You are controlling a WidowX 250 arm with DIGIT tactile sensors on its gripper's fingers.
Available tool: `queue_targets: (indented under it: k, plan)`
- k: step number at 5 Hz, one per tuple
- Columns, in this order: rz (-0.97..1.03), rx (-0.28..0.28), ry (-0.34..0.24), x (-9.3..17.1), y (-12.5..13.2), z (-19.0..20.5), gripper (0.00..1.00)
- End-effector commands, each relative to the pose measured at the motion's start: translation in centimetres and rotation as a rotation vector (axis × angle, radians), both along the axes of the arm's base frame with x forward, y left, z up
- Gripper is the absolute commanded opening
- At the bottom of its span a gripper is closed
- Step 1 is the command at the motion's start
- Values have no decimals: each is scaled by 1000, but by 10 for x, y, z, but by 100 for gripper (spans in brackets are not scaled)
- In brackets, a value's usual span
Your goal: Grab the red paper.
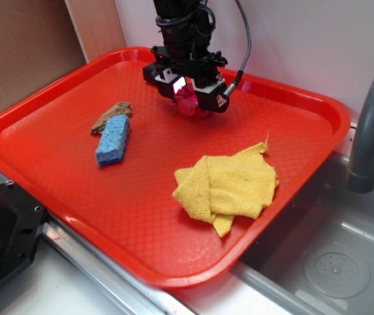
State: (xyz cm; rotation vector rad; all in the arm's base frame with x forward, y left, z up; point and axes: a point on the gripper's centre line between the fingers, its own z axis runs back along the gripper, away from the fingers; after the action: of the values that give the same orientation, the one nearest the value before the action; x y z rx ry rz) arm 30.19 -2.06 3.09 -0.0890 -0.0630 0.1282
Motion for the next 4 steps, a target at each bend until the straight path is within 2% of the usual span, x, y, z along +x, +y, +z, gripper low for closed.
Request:
queue_targets:
  k: [1, 2, 3, 4]
  plan:
    - [-13, -1, -55, 6, -12, 23, 0]
    - [-17, -1, -60, 1, -12, 29, 0]
    - [-28, -6, -59, -19, -18, 74, 0]
    - [-27, 30, -47, -44, -29, 123, 0]
